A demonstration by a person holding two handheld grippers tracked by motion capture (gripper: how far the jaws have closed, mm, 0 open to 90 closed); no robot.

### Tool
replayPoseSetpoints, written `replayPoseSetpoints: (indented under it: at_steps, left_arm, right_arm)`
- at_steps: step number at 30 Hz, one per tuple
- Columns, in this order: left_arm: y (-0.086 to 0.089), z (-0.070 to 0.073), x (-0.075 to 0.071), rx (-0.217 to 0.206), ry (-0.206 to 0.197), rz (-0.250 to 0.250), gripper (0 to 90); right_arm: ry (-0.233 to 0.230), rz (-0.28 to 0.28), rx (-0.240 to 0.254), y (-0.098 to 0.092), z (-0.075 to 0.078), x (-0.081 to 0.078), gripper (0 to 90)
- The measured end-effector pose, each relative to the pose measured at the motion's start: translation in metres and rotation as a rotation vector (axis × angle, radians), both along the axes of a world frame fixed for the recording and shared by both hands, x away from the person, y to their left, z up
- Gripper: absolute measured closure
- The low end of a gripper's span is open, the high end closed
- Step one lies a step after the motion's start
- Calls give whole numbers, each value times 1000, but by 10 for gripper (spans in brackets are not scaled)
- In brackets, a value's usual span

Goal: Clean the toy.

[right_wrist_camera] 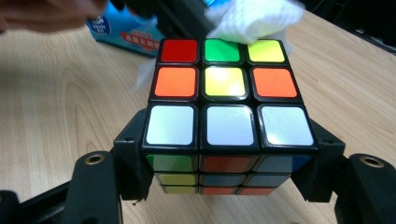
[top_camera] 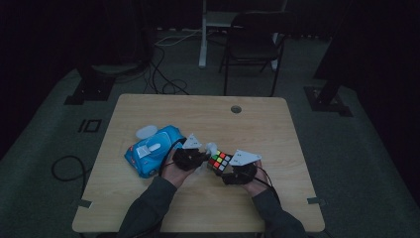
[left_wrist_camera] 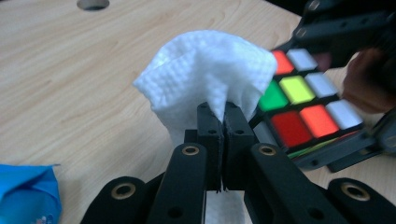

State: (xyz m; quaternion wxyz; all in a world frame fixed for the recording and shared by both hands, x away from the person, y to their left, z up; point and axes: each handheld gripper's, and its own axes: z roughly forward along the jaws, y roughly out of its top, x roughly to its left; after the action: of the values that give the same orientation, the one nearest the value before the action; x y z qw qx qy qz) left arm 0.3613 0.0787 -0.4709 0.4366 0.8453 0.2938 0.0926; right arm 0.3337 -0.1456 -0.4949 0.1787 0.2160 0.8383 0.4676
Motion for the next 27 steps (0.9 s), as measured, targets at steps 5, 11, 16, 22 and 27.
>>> replayPoseSetpoints:
  at_steps: [5,11,16,22,27]
  left_arm:
    - [1,-8,0,-7,16,1,887]
    - [2,-11,-2,0,23,-1,887]
    - [5,-13,-6,-5,31,-2,887]
    - [8,-11,-14,-20,26,-16,887]
    - [8,-8,-19,-35,13,-22,887]
  right_arm:
    - [0,-4,11,-3,2,0,347]
    - [-4,-9,24,-6,4,1,347]
    - [-2,-19,28,-7,4,2,347]
    - [4,-38,32,-10,3,5,347]
    - [17,-45,26,-11,0,6,347]
